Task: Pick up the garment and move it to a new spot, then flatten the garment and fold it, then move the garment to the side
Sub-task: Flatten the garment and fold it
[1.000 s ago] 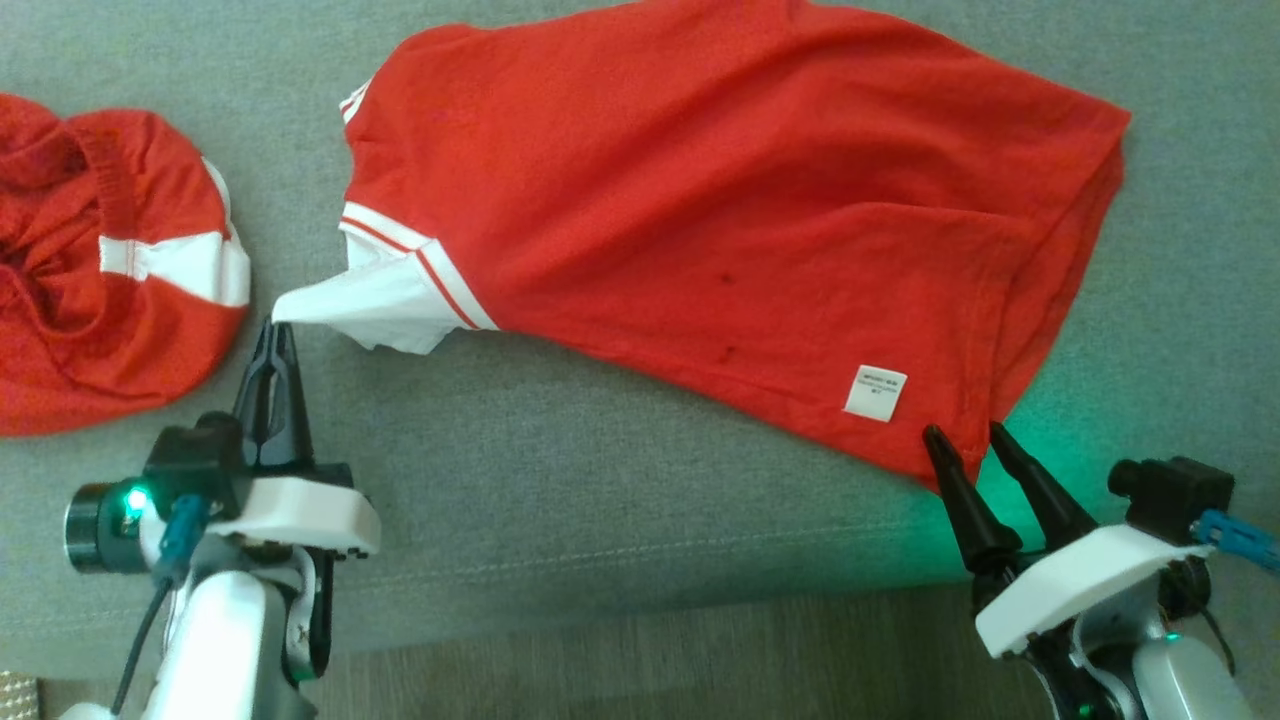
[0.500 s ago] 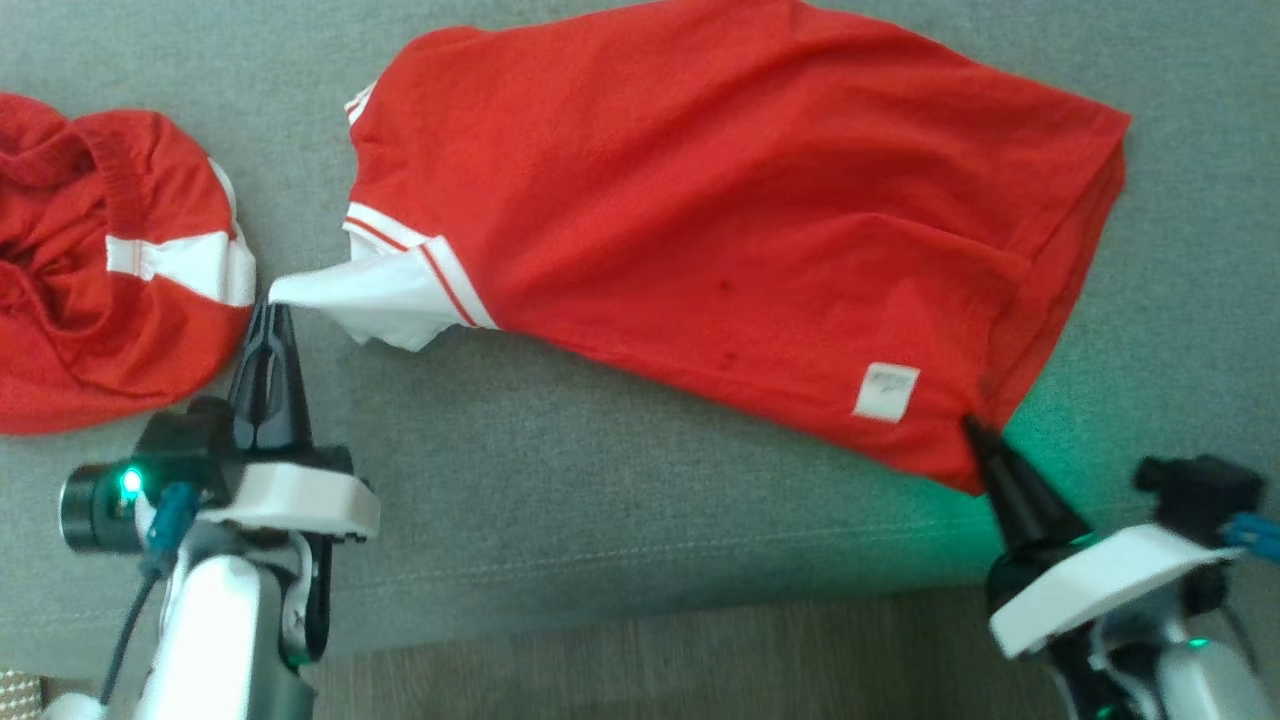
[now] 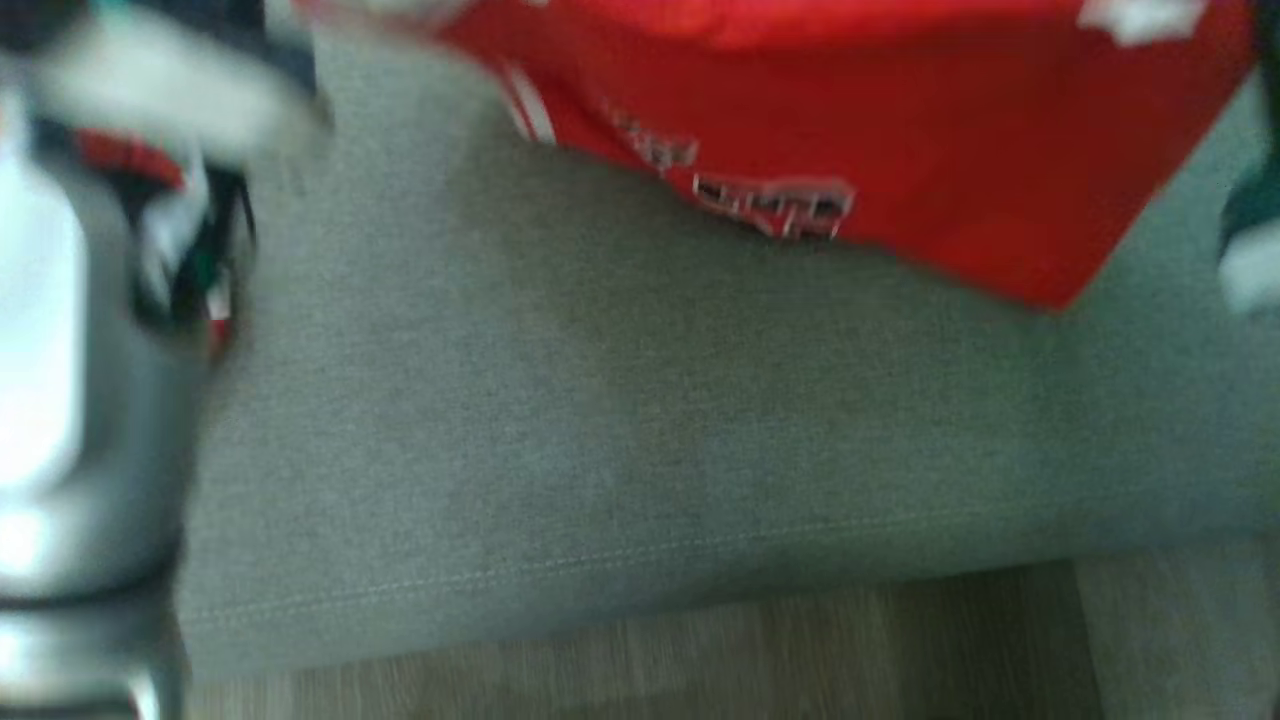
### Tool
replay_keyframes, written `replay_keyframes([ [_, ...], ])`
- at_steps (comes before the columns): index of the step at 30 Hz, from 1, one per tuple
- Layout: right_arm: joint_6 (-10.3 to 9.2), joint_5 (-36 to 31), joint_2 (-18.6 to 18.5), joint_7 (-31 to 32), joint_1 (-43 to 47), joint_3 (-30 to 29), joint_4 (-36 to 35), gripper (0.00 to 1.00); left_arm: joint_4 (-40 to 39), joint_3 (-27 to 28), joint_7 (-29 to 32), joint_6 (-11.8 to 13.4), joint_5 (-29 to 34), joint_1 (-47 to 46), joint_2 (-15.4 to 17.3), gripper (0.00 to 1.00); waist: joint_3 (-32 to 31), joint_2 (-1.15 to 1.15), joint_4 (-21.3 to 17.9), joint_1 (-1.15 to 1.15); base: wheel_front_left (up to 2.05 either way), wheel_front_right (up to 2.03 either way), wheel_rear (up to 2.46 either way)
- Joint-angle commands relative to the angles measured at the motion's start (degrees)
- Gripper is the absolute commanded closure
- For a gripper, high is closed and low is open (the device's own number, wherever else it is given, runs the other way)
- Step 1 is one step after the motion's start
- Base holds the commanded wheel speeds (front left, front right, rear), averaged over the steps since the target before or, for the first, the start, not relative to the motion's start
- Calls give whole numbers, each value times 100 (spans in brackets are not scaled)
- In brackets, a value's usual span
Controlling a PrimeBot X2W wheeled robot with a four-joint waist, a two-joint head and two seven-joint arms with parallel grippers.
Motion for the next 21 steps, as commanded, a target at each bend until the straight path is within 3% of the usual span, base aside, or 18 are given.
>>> replay_keyframes([
  [1,0,-70,-120,258,-663,58,3,100,-39,72,352,-26,-128,-777,317,100,223,0,-48,0,0,0,0],
  [5,0,-199,-86,563,-2458,107,853,100,803,-175,816,-37,-170,-2588,599,100,709,0,-135,0,0,0,0],
  [9,0,-648,0,246,-4139,176,2019,100,1862,-376,448,-18,357,-4221,772,100,1200,0,-250,0,0,0,0],
  [10,0,-648,0,246,-4139,176,2019,100,1862,-376,448,-18,357,-4221,772,100,1200,0,-250,0,0,0,0],
  [17,0,-1528,146,-1459,-6243,93,3804,100,3241,-662,-1505,574,1400,-6193,800,100,1696,0,-327,0,0,0,0],
  [21,0,-1750,-14,-2073,-6736,254,4271,100,3280,-667,-1879,756,1410,-6693,617,100,1958,0,-143,0,0,0,0],
])
